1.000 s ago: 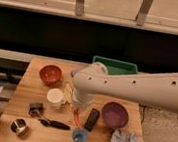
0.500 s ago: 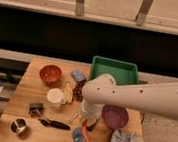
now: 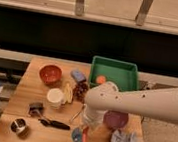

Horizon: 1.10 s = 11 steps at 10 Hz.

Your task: Place pepper in plastic cup

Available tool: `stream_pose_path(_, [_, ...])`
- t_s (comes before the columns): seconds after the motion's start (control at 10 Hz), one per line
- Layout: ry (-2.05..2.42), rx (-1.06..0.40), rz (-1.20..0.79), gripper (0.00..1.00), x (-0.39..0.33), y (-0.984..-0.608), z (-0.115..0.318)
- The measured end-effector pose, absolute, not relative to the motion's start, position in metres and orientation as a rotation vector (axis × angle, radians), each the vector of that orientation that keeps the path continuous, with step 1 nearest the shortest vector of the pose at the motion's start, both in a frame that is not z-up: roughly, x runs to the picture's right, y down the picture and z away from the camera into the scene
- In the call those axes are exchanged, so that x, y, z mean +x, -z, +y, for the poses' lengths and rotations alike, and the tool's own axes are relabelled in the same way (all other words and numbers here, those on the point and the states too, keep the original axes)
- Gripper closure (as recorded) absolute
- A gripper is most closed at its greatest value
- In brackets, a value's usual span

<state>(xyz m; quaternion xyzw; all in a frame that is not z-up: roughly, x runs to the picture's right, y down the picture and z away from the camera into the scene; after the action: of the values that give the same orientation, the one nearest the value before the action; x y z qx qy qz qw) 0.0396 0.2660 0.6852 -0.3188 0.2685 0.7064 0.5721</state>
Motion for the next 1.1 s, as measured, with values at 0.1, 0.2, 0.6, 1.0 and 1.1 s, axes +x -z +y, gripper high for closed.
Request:
stream_pose_path(0.1, [-1.654, -0.748, 0.631, 0.51, 0.040, -0.684, 0.265])
stream_pose_path(0.2, [-1.652, -0.748, 0.633, 0.47, 0.040, -0.683, 0.265])
stream_pose_path(0.6, [-1.639, -0.775, 0.591, 0.46, 0.019, -0.680, 0.268])
stream_pose_path(1.0, [-1.608, -0.805, 0.507, 0.46, -0.012, -0.669, 0.262])
stream_pose_path(1.1, [-1.602, -0.807, 0.492, 0.46, -0.017, -0.666, 0.260])
